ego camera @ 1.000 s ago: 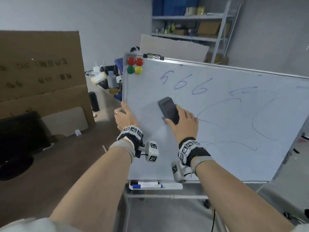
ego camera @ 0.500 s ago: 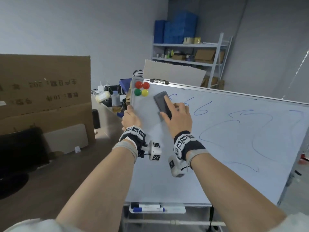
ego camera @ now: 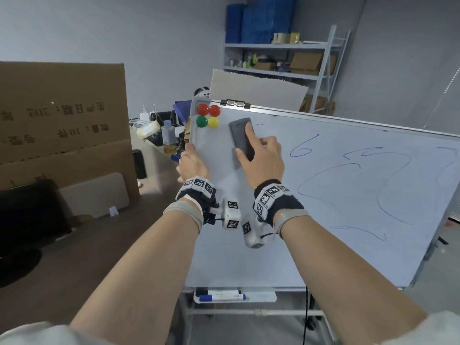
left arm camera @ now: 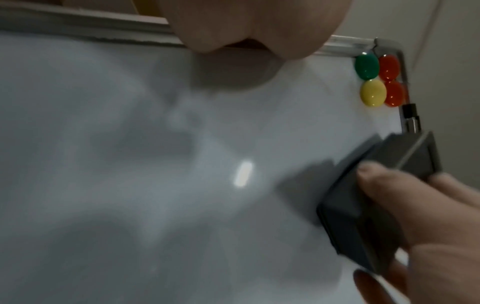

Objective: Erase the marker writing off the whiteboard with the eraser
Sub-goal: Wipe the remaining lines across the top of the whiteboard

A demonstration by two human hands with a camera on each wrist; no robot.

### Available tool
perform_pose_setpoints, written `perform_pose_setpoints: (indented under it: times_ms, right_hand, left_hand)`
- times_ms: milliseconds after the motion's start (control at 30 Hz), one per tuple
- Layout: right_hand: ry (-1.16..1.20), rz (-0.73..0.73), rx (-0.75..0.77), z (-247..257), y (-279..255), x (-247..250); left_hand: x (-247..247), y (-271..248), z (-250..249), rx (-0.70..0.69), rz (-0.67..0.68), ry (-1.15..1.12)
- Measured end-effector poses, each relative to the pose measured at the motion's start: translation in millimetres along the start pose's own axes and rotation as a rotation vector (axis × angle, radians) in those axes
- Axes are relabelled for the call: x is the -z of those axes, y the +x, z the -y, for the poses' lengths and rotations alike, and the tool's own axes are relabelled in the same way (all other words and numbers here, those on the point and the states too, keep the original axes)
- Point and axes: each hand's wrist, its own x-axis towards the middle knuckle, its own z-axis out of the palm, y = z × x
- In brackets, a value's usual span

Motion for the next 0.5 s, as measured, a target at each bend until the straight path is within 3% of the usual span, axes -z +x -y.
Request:
perform_pose_setpoints:
  times_ms: [133, 167, 300, 333, 400, 500]
  right_hand:
    - [0.082, -0.118, -0.4, -35.3, 15.0, 16.2]
    - [0.07, -0.118, -0.4, -37.5, 15.9, 18.2]
    - [0.003, 0.005, -0.036, -10.3, 7.6, 11.0]
    - [-0.021, 0.022, -0.003, -5.7, 5.7, 8.0]
    - [-0.036, -0.009, -0.055, -8.9, 4.4, 9.3]
    - [0.026, -0.091, -0.313, -50.6, 0.7, 19.9]
  left_hand:
    - [-6.0, -5.6, -2.4, 0.001, 0.008, -0.002]
    - [-6.8, -6.5, -2.5, 0.003, 0.0, 0.001]
    - [-4.7, -4.7, -2.3, 0.003, -0.016, 0.011]
    - [-3.1, -4.6, -1.4, 0.006, -0.014, 0.009]
    - [-1.1, -5.3, -0.3, 0.007, -0.014, -0.001]
    - [-1.6, -8.3, -0.3, -0.006, -0.027, -0.017]
